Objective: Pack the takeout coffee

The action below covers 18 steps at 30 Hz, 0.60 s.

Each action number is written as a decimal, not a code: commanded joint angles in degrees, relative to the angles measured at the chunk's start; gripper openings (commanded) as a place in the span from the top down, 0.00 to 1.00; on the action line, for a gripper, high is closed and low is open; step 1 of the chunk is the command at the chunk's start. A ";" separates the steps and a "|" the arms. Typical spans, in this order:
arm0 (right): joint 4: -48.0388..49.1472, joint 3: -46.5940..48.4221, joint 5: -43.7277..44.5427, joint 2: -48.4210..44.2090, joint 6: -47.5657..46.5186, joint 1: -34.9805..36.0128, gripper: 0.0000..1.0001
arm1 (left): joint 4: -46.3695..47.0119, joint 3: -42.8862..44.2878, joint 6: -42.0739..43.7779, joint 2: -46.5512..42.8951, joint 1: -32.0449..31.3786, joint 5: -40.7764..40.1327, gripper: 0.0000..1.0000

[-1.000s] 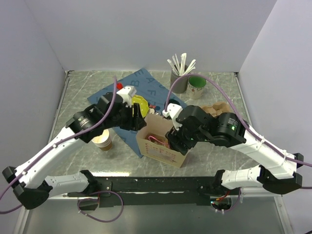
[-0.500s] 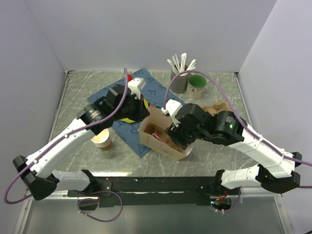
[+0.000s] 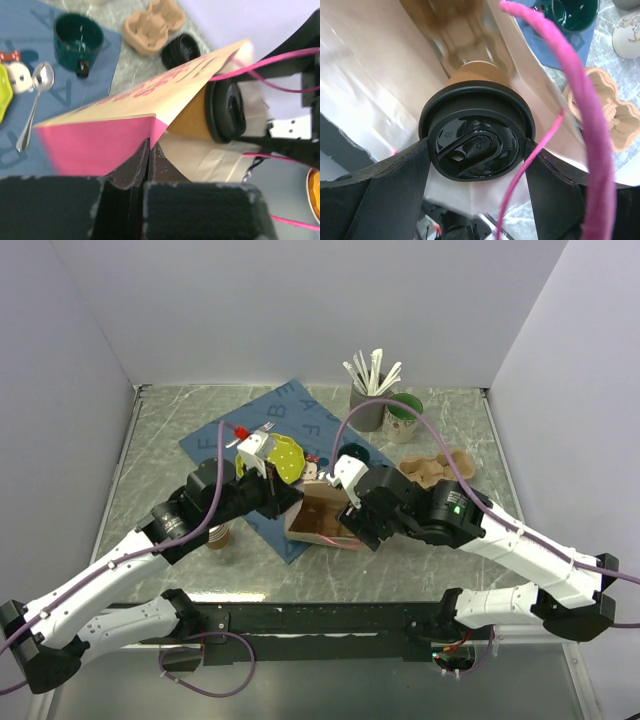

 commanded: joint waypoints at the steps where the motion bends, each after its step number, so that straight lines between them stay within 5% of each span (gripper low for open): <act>1: 7.51 -3.02 1.66 -3.87 -0.88 2.30 0.54 | 4.45 -3.05 -1.42 -2.54 -0.50 2.95 0.99; 9: 8.85 -5.93 10.00 -2.21 1.50 8.89 0.55 | -6.09 -0.51 -0.63 -3.86 -0.50 -1.09 0.59; 18: 9.28 -6.81 15.28 -1.68 0.11 13.20 0.55 | -11.02 1.60 -0.89 -3.42 -0.50 -0.48 0.53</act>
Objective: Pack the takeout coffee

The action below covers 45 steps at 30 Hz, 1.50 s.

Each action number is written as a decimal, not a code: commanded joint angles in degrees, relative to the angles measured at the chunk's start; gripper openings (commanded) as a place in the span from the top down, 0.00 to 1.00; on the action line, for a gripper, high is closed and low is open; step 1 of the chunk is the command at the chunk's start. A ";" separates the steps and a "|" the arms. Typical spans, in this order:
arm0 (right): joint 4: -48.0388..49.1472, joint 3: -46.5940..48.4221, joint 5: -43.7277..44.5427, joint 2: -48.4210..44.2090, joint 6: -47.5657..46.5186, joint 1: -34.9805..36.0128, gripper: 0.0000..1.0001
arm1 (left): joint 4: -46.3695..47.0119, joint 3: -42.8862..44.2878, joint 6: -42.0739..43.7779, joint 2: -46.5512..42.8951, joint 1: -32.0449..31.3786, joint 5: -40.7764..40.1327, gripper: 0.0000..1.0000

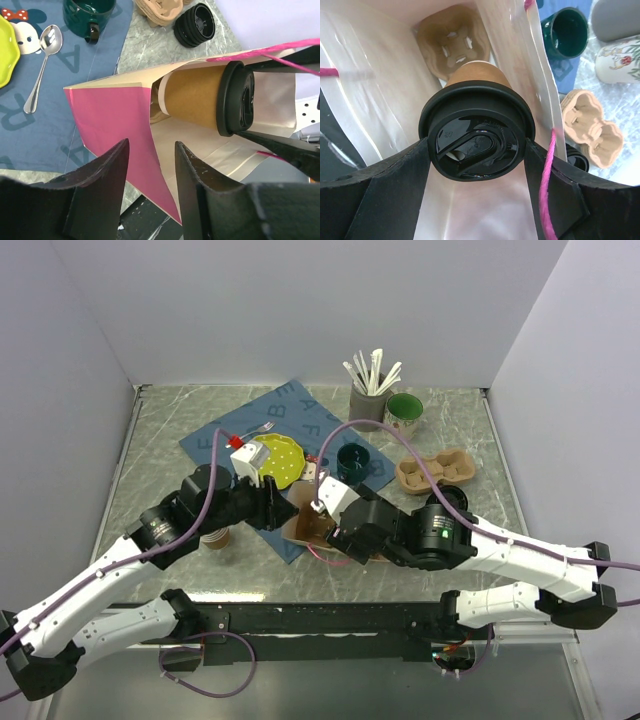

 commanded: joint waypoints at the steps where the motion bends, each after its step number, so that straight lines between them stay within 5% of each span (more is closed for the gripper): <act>1: 2.79 -1.36 4.83 -0.76 -2.16 1.83 0.55 | -1.36 3.02 0.00 0.47 -0.30 0.22 0.54; 14: 3.94 -5.67 6.15 -2.17 -5.50 5.53 0.56 | -2.07 3.02 1.14 0.73 -0.39 -2.07 0.49; 16: 3.67 -5.68 6.59 -1.91 -5.85 5.53 0.56 | -0.75 3.37 1.14 1.00 -0.39 -1.19 0.59; 18: 4.02 -5.50 6.68 -1.82 -6.99 5.53 0.56 | 0.39 3.20 1.32 0.91 -0.39 0.39 0.80; 23: 8.57 -4.53 7.39 -0.15 -12.70 5.44 0.56 | 9.15 -4.08 1.76 -4.09 -0.48 4.08 0.99; 27: 12.72 -5.06 7.91 2.13 -19.29 5.44 0.57 | 15.16 -8.49 5.62 -7.17 -0.48 4.35 0.99; 33: 9.39 -5.58 7.13 2.84 -14.31 5.61 0.58 | 23.15 -12.87 6.78 -9.37 -0.57 7.34 0.99; 34: 8.17 -6.46 7.21 2.67 -13.25 5.70 0.58 | 22.64 -14.10 6.25 -9.98 -0.57 6.82 0.98; 38: 7.45 -9.10 7.30 1.26 -10.52 6.67 0.59 | 15.36 -12.80 5.36 -10.95 -0.57 3.13 0.54; 45: 6.13 -10.51 9.93 2.23 -3.41 10.09 0.60 | 2.69 -7.26 3.70 -10.87 -0.57 -0.04 0.40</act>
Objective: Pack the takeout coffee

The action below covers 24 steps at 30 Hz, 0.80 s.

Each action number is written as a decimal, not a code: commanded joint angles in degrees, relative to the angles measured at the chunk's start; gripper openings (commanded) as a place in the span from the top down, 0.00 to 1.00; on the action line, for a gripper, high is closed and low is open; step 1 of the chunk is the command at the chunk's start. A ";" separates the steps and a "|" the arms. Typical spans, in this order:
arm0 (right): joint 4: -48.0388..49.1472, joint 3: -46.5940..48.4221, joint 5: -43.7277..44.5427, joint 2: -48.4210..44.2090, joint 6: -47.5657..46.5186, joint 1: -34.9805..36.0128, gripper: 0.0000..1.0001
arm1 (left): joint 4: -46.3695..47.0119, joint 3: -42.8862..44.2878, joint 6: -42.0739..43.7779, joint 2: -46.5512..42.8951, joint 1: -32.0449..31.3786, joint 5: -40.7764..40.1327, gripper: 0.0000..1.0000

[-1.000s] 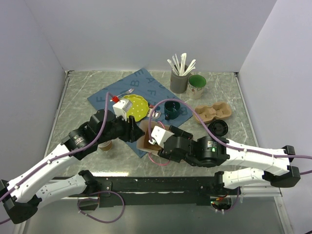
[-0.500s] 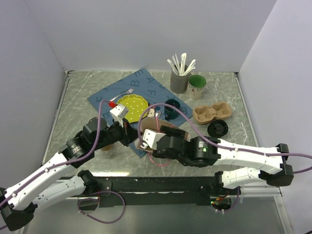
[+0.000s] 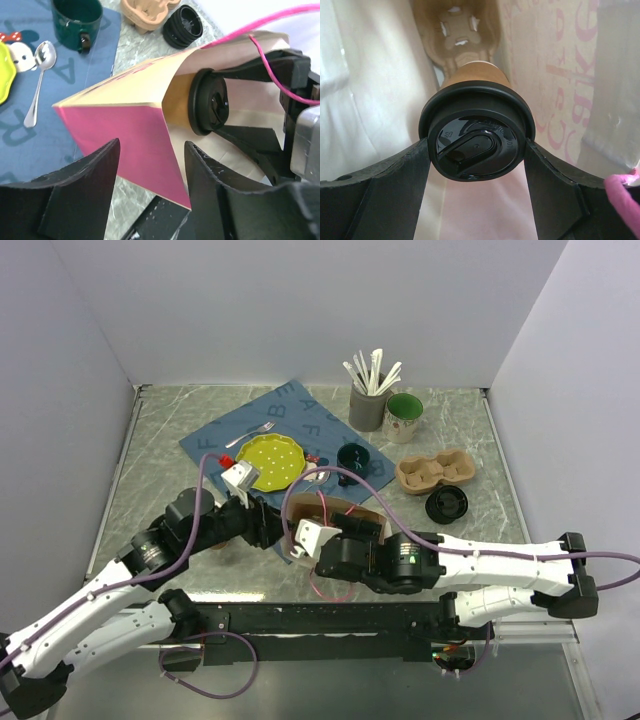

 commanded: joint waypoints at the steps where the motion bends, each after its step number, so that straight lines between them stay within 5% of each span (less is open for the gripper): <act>1: -0.16 -0.83 3.42 -0.14 6.46 2.16 0.60 | -6.78 5.06 -2.05 -0.66 -0.20 -2.86 0.41; 10: 2.03 -2.23 5.62 1.19 8.93 3.13 0.60 | -6.87 6.12 -5.31 0.91 -0.72 0.03 0.45; 13: 2.47 -2.94 5.10 0.57 9.10 3.13 0.60 | -7.58 7.09 -4.52 2.24 -1.25 0.39 0.55; 17: 5.62 -3.55 5.45 -0.57 8.32 2.96 0.60 | -6.26 6.66 -2.42 1.46 -2.48 1.53 0.87; 24: 12.32 -3.64 5.62 0.04 3.75 1.73 0.60 | -2.83 3.67 3.30 -1.98 -2.83 4.51 0.99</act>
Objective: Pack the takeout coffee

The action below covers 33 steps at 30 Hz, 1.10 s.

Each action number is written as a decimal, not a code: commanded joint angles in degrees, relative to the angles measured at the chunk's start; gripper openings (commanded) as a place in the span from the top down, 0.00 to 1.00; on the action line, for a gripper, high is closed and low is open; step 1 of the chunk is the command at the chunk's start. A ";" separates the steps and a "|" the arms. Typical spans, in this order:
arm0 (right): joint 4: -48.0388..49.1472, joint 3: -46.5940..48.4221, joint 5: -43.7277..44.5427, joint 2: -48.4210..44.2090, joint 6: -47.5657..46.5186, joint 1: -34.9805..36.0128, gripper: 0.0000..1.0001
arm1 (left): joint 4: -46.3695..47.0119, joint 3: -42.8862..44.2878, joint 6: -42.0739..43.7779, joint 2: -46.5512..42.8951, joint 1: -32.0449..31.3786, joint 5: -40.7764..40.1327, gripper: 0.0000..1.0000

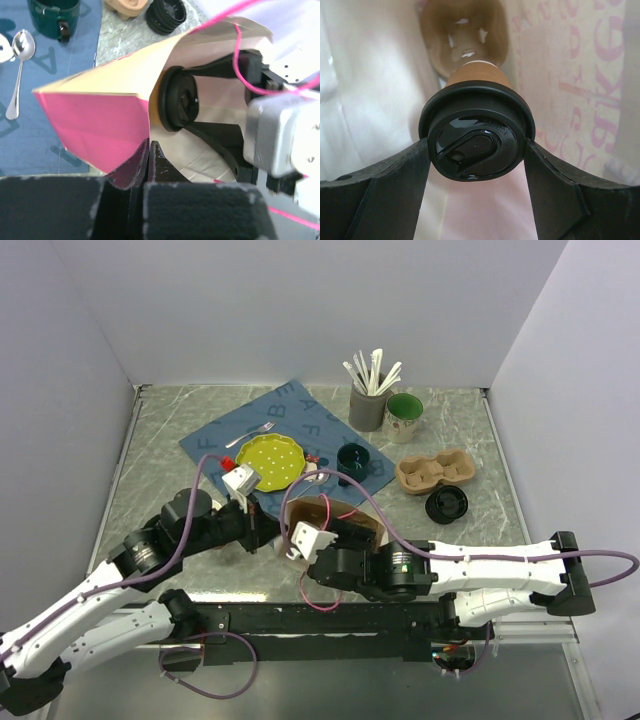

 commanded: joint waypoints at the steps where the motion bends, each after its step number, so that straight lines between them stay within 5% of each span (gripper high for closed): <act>1: 6.53 0.10 2.60 -0.40 -2.00 -0.70 0.60 | 3.68 -0.75 4.79 -2.11 -0.36 2.94 0.99; 16: 1.88 -0.43 -5.92 -6.19 -10.71 -11.24 0.60 | 15.89 -7.17 14.63 -2.47 -0.28 6.54 0.99; 33: 1.96 -6.75 -4.43 -7.34 -14.23 -8.88 0.62 | 28.21 -8.21 20.88 2.11 -0.36 13.75 0.99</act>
